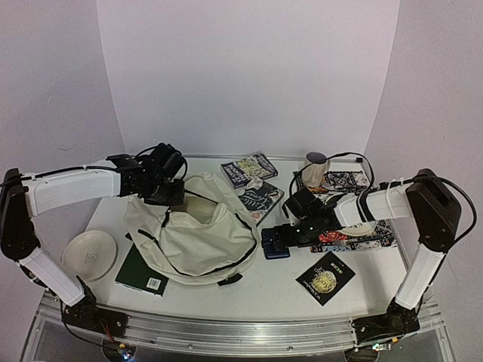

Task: Pack the student bag
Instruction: Move the student bag to the book, then grab the card case from the center of the board.

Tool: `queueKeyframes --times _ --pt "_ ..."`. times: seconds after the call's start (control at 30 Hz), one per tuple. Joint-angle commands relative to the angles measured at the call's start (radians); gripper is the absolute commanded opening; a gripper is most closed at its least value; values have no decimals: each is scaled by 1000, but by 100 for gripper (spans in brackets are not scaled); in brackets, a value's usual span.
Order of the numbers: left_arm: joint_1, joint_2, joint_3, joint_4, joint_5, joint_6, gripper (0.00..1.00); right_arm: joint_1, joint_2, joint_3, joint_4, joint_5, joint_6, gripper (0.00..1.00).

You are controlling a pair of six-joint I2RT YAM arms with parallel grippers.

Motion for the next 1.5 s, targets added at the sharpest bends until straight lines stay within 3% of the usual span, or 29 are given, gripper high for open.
queueKeyframes --times 0.0,0.27,0.6,1.17,1.47 --pt "4 -34 1 61 5 -28 0 26 22 56 -38 -21 10 95" --pt "5 -20 10 61 8 -11 0 61 73 76 -59 -14 34 98" --pt "5 -2 26 60 30 4 0 101 141 113 -167 144 42 98" --pt "5 23 61 61 81 38 0 113 21 81 -213 232 -48 68" --pt "5 43 90 61 146 68 0 113 -140 72 -209 206 -89 65"
